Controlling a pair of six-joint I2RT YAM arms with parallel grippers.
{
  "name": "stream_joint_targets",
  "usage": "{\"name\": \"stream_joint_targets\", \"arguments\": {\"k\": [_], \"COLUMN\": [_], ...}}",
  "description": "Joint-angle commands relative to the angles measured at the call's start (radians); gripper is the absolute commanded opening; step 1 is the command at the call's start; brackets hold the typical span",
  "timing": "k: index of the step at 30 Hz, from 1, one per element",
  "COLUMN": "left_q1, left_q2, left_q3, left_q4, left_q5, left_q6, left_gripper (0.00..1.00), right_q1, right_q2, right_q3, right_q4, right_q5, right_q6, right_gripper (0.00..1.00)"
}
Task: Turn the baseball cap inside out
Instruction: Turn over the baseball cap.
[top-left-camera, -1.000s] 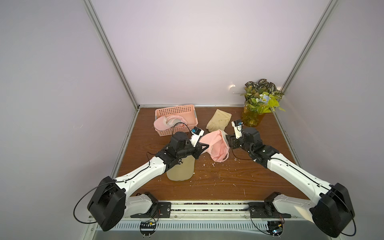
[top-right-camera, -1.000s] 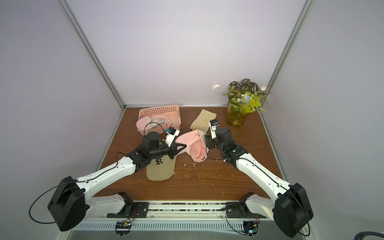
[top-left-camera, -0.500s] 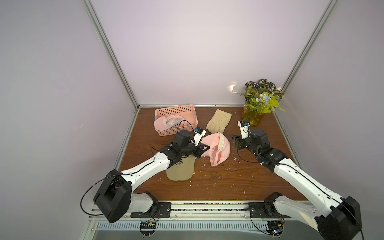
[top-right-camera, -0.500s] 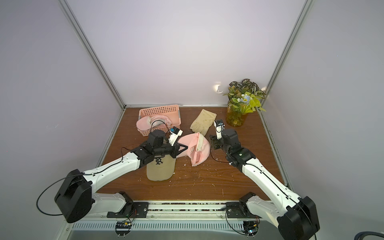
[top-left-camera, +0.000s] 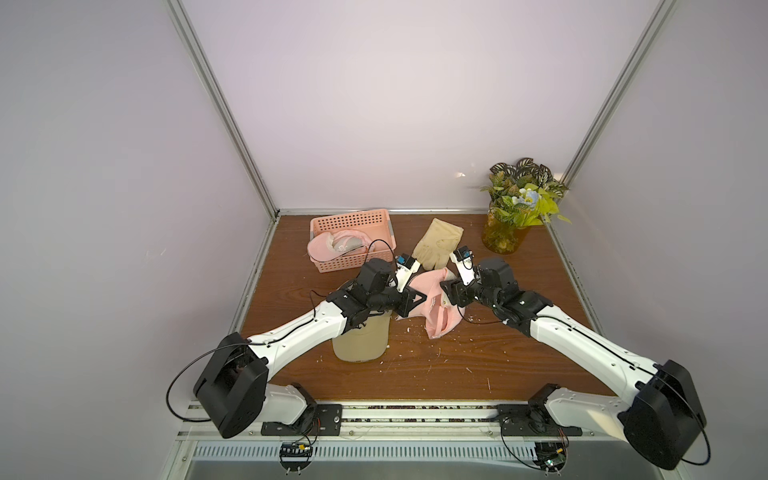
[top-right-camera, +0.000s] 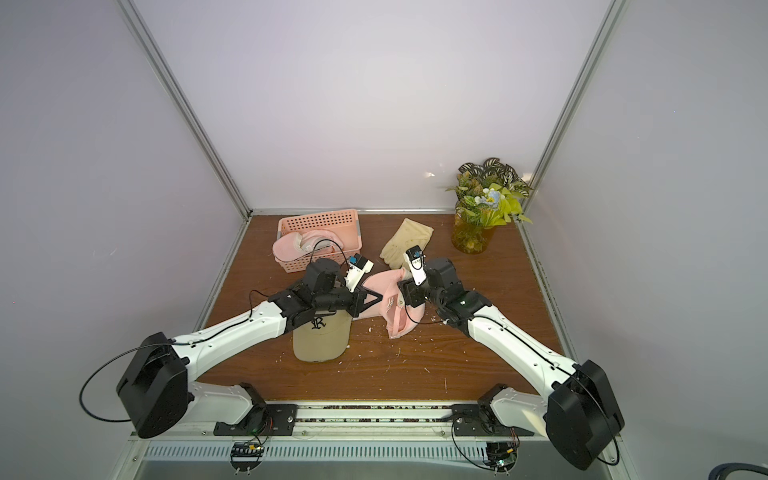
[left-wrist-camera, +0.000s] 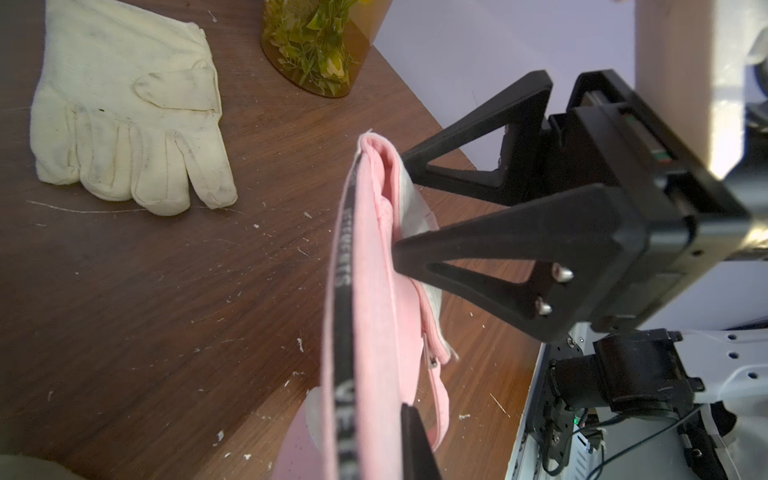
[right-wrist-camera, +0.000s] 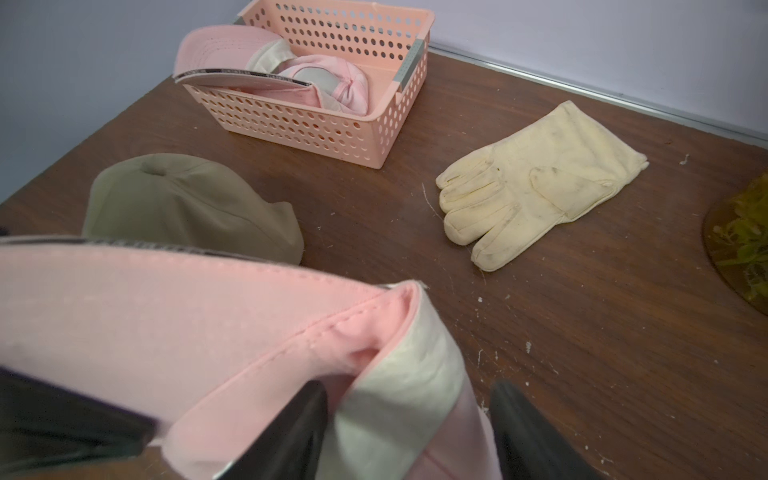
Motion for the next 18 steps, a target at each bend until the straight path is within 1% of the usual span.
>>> {"name": "stream_joint_targets", "arguments": {"k": [1,4,6,11,14,15,18], "left_q1": [-0.010,-0.009,-0.009,-0.009,-0.010,-0.010,-0.008], "left_q2": [-0.016,-0.025,-0.031,-0.044,-0.035,-0.032,-0.038], "left_q3": [0.035,0.036,0.036,0.023,0.028,0.031,0.032], "left_q4": [0.011,-0.003,-0.011,-0.014,-0.031,-0.039,-0.058], "left_q5": [0.004,0.004,0.006,0.031,0.081,0.083,0.060], "left_q6": [0.000,0.006,0.009,0.016,0.029,0.032,0.035], "left_gripper": [0.00,0.00,0.00,0.00,0.00,0.00,0.00], "right_q1": [0.001,-0.012,-0.029,-0.064,-0.076,-0.081,-0.093], "right_q2": [0.029,0.045,0.055,0.092,0.125,0.134,0.153], "right_q3": [0.032,0.018,0.012,-0.009,-0.015,-0.018,-0.025], "right_q4": [-0.033,-0.039,-0.037,-0.002,-0.001,-0.004,-0.018], "right_q5": [0.185,0.272,0.296,0.317,0.320,0.323,0.372], "right_q6": [0.040,0.057,0.069,0.080,0.093,0.095,0.126], "right_gripper": [0.67,0.66,0.64,0.60,0.53,0.51,0.50]}}
